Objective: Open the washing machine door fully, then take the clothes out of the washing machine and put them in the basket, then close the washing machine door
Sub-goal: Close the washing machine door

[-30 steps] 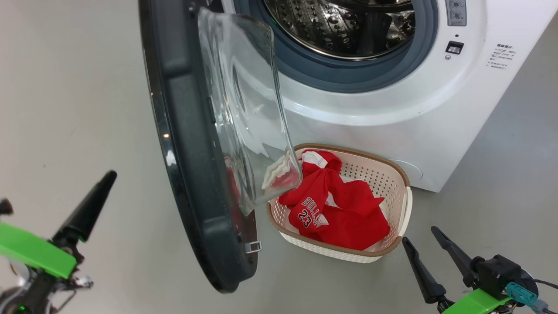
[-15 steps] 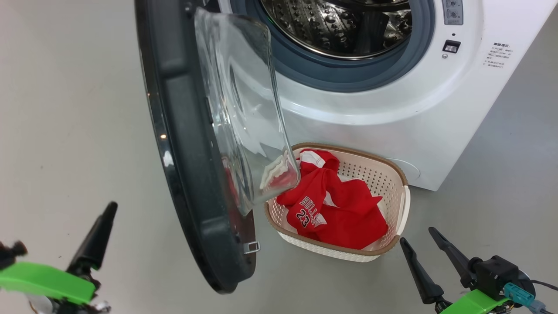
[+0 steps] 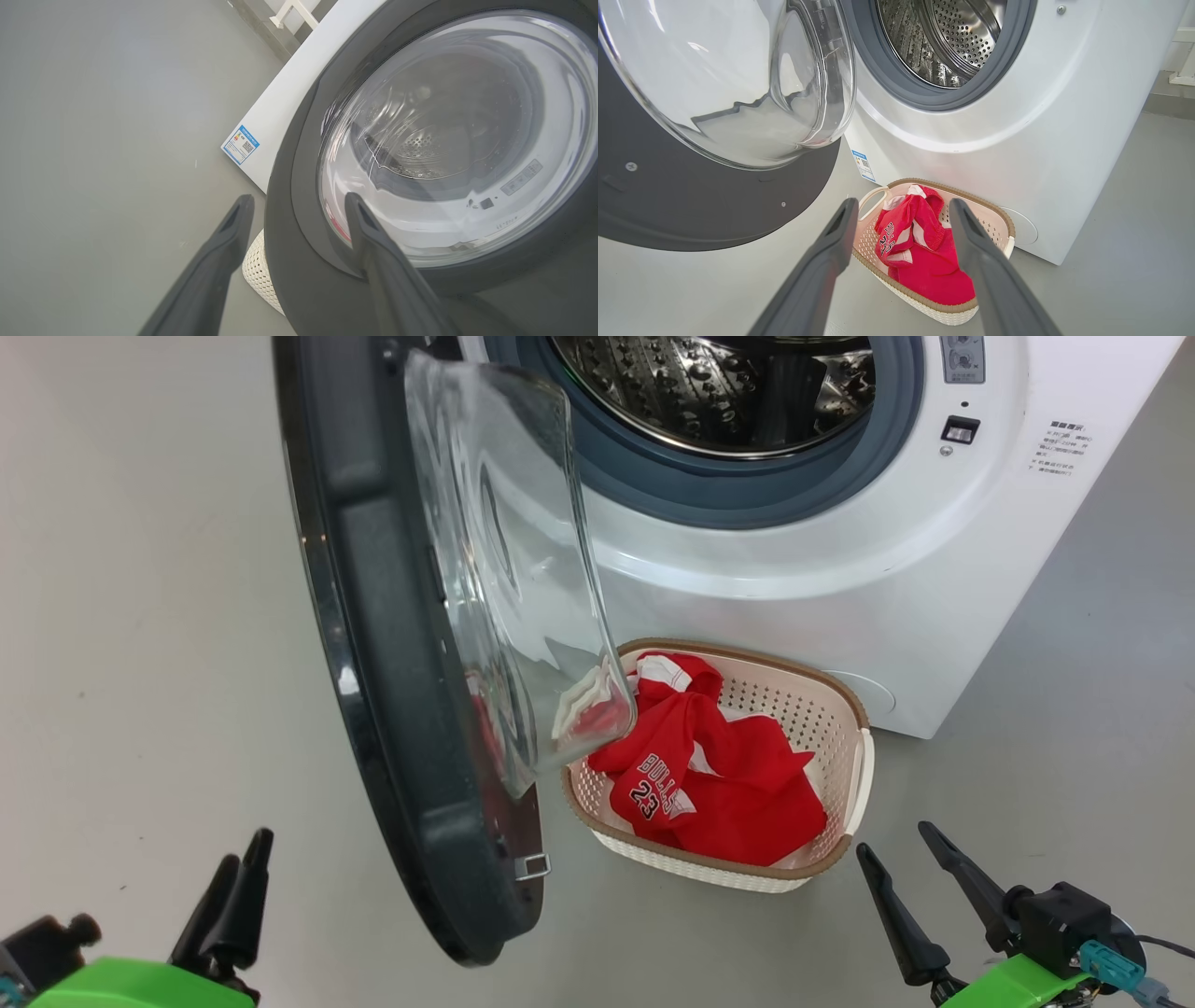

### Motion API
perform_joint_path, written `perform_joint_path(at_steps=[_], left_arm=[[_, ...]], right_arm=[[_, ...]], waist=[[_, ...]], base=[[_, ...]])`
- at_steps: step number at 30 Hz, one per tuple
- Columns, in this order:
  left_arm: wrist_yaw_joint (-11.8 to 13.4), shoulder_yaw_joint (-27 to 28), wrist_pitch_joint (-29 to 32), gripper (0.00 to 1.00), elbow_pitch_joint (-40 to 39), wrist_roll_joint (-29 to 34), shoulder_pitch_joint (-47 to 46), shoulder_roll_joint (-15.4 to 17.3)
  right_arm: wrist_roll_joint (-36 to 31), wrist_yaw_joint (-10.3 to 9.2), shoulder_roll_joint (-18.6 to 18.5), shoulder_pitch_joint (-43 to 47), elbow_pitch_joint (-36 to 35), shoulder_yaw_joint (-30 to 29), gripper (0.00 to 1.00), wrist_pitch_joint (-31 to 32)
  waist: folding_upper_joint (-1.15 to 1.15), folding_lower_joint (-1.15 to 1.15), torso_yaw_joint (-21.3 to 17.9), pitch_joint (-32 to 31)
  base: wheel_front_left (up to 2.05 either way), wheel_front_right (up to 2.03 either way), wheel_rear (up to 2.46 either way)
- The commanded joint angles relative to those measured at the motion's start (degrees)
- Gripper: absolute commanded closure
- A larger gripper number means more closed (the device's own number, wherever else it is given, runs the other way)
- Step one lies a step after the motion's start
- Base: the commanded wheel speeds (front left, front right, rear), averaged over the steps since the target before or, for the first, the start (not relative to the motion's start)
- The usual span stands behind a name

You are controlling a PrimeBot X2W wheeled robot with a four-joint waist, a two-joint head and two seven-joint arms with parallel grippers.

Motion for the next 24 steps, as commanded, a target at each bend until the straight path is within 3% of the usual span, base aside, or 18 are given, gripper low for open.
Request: perform_joint_path(at_steps=[1,4,8,24], left_arm=[[-0.4,1.9,-0.8,0.00,0.0,1.5,-1.0,1.7],[-0.4,1.9,-1.1,0.00,1.7,5.0,-1.2,0.9],[-0.4,6.1,-1.2,0.00,2.5,10.8,-0.9,-1.7],[-0.4,19.8,-1.2,0.00,0.3,42.1,2.7,-11.6]], right_arm=[[-0.6,0.28,-0.5,-0.2,-1.2,1.0,0.00,-0.4],[-0.6,0.28,-0.3,-0.2,-1.2,0.8,0.00,-0.4],[-0.6,0.28,-0.2,-0.1,-1.2,0.6,0.00,-0.4],[-0.4,0.28,0.1,0.3,-1.0,0.7,0.00,-0.4]], waist=[[0.00,0.00,-0.1,0.0],[0.00,0.00,-0.1,-0.1],[0.00,0.00,-0.2,-0.3],[0.00,0.00,-0.6,-1.3]], base=[[0.00,0.00,0.00],[0.00,0.00,0.00],[0.00,0.00,0.00],[0.00,0.00,0.00]])
